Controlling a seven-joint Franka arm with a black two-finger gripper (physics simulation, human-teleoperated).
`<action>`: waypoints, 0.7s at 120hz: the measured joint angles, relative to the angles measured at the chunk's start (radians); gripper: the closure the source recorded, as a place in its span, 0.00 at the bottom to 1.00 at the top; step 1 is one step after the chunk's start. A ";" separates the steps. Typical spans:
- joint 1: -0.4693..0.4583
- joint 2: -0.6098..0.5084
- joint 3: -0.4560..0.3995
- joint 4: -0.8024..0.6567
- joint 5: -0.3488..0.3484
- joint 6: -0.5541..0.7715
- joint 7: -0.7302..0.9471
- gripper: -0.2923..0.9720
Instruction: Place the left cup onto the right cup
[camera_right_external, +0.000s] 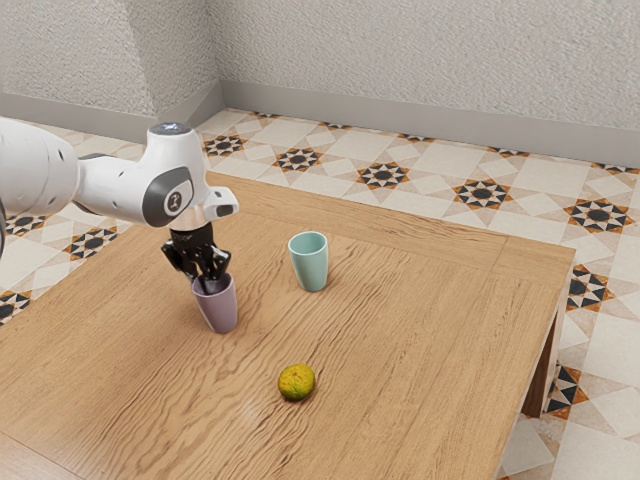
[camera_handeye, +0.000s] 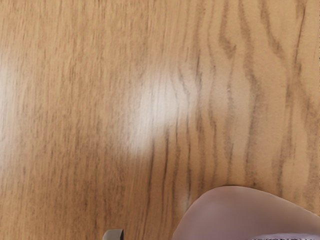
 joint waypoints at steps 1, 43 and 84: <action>0.000 0.000 0.000 0.000 0.000 0.000 0.000 0.72; 0.000 -0.005 -0.009 0.001 -0.001 0.006 -0.010 0.83; -0.035 -0.117 -0.009 0.001 0.011 -0.023 -0.030 0.85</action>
